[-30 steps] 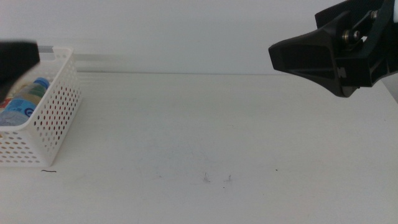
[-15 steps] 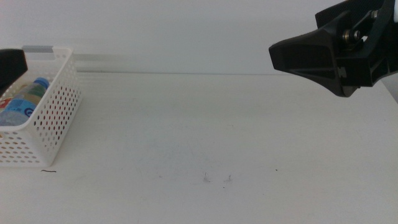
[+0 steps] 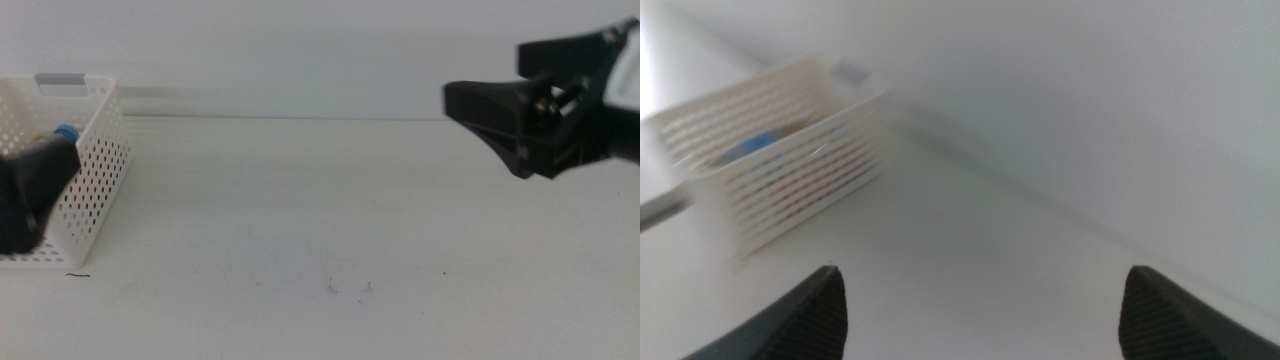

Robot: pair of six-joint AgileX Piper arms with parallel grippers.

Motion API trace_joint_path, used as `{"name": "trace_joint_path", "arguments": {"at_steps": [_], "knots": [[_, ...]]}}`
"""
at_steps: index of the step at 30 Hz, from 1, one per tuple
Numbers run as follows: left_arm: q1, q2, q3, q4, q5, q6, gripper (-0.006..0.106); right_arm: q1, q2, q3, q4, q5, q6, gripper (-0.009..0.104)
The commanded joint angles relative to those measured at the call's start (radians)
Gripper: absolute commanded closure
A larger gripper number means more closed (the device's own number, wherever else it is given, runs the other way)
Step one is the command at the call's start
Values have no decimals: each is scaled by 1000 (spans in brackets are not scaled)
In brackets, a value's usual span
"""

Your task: Use arms to grab the bottles and put them into the dustbin to the left of the table.

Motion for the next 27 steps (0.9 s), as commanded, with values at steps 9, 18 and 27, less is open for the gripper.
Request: {"name": "trace_joint_path", "arguments": {"at_steps": [9,18,27], "knots": [[196,-329,464,-41,-193,-13,7,-365,-345,538,-8,-304,-9,4],[288,-563,638,-38,-196,-13,7,-610,-758,856,-42,-246,-9,4],[288,-563,654,-38,-284,-13,7,-673,-981,959,-79,-193,-9,4]]}}
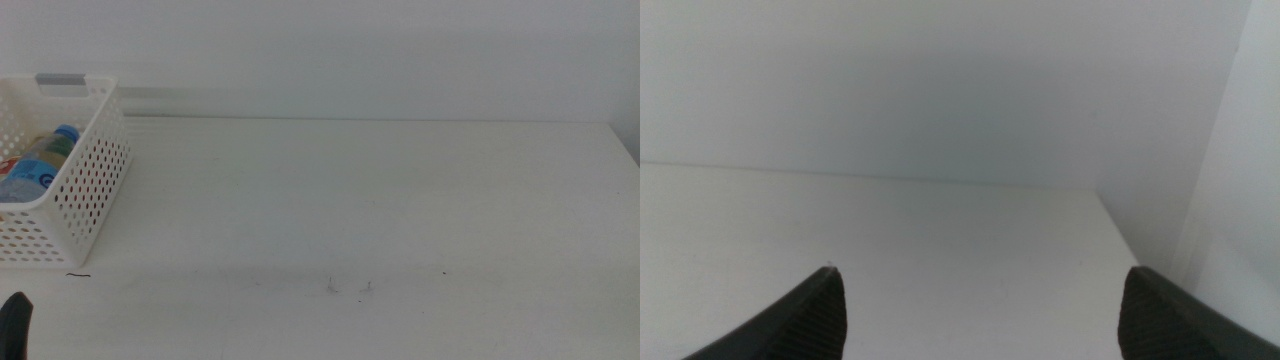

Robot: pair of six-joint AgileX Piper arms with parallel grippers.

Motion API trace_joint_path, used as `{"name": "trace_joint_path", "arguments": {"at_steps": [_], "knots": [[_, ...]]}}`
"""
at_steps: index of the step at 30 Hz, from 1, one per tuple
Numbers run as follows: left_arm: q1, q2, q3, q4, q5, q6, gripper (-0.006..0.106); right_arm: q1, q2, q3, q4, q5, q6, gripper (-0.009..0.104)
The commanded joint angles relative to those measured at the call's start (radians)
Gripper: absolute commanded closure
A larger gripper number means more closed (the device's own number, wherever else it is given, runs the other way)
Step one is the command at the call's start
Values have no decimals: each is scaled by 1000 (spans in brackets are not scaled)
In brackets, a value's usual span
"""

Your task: Use arms to grab the bottles and put them into the dustbin to the left of the table.

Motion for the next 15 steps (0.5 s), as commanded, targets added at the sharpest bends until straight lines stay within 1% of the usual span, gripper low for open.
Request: {"name": "trace_joint_path", "arguments": {"at_steps": [1,7,15], "knots": [[1,-4,0,-6,-24,-10,7,-7,-21,3,-28,10,-9,4],[1,-4,0,14,-26,-10,7,-7,-21,3,-28,-23,-9,4],[1,-4,0,28,-26,-10,7,-7,-21,3,-28,-23,-9,4]]}}
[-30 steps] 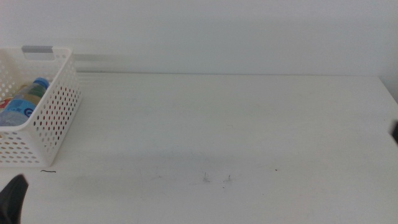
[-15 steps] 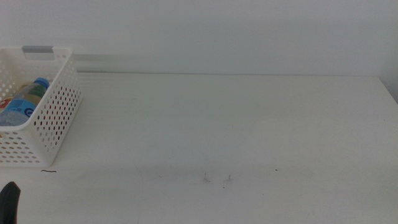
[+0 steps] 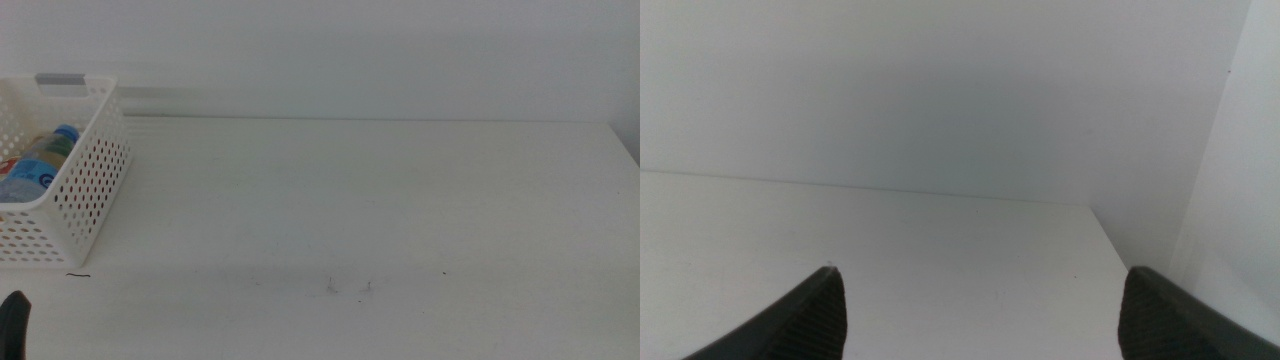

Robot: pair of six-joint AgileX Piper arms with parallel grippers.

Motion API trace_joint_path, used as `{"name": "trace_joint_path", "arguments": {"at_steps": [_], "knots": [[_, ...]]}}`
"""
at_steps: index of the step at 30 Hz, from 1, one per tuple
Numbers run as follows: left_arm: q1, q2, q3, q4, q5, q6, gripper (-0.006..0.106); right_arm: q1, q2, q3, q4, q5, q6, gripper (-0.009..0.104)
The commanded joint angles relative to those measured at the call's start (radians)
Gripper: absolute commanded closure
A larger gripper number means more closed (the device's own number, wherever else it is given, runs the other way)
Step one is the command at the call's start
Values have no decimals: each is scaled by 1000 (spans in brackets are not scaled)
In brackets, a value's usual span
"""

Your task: Use arms to grab the bottles and put them into the dustbin to the left of the table.

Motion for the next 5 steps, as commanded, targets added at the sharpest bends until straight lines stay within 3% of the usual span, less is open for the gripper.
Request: {"name": "trace_joint_path", "arguments": {"at_steps": [1,5], "knots": [[1,-4,1,1,-14,-10,7,-7,-5,3,-10,-15,-9,4],[1,-4,1,1,-18,-10,7,-7,-5,3,-10,-15,-9,4]]}}
